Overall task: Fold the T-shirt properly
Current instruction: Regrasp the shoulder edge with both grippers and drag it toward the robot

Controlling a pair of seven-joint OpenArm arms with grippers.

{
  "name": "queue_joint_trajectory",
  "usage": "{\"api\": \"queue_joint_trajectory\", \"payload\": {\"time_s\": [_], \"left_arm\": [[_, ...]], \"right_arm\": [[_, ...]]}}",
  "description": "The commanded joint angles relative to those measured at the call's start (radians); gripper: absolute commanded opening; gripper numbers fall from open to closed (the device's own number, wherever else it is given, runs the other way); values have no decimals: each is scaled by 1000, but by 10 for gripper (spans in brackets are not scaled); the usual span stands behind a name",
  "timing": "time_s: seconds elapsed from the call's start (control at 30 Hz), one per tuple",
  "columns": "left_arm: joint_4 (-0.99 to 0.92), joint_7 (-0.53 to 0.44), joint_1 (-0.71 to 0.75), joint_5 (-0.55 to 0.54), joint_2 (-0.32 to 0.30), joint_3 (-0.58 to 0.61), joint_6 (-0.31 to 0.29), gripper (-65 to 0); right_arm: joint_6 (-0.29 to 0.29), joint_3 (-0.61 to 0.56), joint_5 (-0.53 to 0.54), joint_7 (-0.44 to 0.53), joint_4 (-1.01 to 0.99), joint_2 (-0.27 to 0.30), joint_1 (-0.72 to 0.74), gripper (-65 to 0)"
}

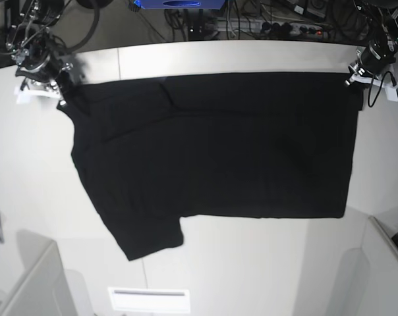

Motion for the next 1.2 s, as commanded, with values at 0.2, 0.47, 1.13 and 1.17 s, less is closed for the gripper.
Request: {"api": "queue_joint_trajectory", "payload": {"time_s": [0.2, 0.47, 1.13, 1.17], "left_arm": [[29, -17, 50, -4, -18, -12, -3, -650], [29, -17, 96, -4, -18, -12, -3, -650], [86, -18, 153, -1, -18, -13, -3, -650], [86, -18, 153, -1, -18, -13, -3, -650]], "right_arm": [[2, 9, 5, 15, 19, 10, -48, -650], [2, 9, 5, 15, 47, 8, -99, -650], [-3, 9, 5, 15, 145, -13, -198, -650], [-3, 9, 5, 15, 145, -13, -198, -650]]}}
